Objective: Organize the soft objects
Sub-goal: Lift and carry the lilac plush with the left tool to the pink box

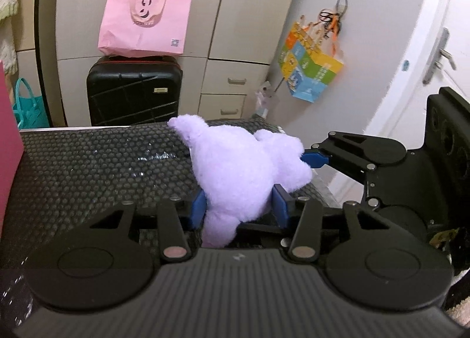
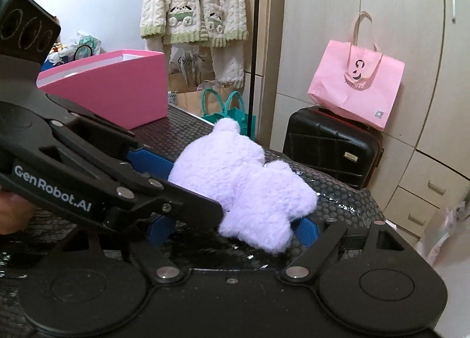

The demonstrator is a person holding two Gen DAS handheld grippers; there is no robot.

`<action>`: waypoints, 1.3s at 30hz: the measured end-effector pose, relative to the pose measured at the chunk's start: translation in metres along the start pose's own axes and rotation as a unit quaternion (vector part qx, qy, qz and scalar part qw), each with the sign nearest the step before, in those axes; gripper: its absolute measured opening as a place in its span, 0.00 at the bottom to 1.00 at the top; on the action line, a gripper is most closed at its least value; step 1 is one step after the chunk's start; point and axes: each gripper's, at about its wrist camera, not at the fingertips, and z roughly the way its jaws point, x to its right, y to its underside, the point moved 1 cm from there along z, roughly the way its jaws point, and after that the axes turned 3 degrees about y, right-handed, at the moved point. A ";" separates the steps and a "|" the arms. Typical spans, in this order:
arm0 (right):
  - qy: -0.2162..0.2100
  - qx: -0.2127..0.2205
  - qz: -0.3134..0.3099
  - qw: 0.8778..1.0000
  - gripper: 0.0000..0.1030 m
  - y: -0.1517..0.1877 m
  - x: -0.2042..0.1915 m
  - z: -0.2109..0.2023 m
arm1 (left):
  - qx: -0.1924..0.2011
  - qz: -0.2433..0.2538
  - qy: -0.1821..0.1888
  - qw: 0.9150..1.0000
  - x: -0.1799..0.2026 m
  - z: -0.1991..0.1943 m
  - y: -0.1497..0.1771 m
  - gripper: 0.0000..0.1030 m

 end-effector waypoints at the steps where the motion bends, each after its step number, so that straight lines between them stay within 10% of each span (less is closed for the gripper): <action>1: 0.004 -0.001 0.003 1.000 0.85 0.000 -0.005 -0.005 | -0.001 0.002 0.001 1.000 0.002 -0.005 0.002 0.45; 39: -0.020 -0.057 0.039 0.997 0.79 0.006 -0.246 -0.111 | -0.104 -0.039 0.064 0.992 -0.035 -0.234 0.118 0.46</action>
